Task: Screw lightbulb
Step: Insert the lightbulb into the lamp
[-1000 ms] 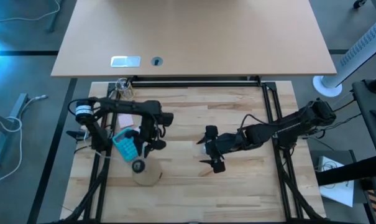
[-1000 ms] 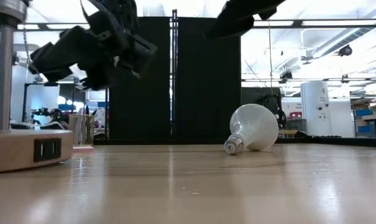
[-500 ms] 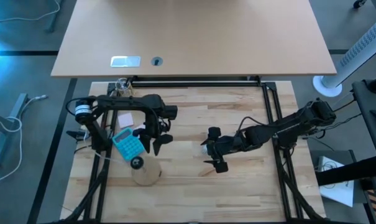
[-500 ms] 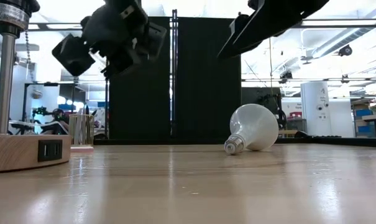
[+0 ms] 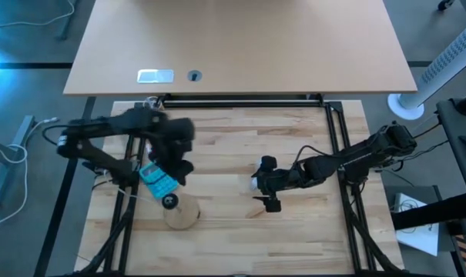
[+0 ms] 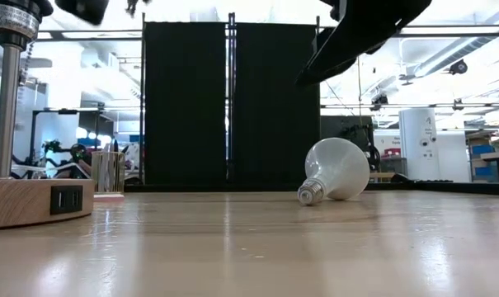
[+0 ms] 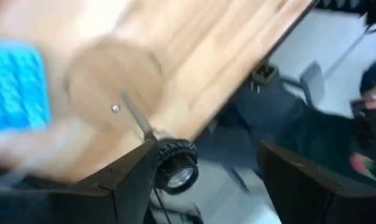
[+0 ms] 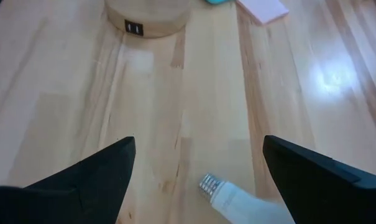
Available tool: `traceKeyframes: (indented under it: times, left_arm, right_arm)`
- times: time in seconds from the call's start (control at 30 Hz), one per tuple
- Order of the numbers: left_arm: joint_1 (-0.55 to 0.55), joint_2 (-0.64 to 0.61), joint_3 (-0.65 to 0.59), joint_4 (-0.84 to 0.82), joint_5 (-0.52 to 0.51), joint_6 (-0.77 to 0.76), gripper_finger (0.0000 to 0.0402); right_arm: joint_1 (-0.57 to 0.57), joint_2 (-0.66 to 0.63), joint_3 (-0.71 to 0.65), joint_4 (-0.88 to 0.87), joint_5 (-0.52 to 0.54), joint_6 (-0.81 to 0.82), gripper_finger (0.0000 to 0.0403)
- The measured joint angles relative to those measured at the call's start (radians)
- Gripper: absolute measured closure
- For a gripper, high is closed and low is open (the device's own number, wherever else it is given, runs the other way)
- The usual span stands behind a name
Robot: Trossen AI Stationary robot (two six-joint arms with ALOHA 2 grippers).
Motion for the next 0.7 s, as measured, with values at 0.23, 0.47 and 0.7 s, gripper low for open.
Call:
traceKeyframes:
  times: [0.23,0.47,0.7]
  left_arm:
    - [-0.19,-0.206,-0.031,0.179,-0.35,0.042,0.0138]
    - [-0.402,-0.333,-0.153,0.241,-0.445,0.073,0.0139]
    - [-0.523,-0.47,-0.359,0.339,-0.444,0.032,0.0139]
  right_arm:
    - [0.0,-0.004,0.208,-0.143,0.079,0.056,0.0055]
    - [0.004,-0.003,0.359,-0.174,0.08,0.184,0.0055]
    - [0.005,0.001,0.394,-0.083,0.152,0.173,0.0055]
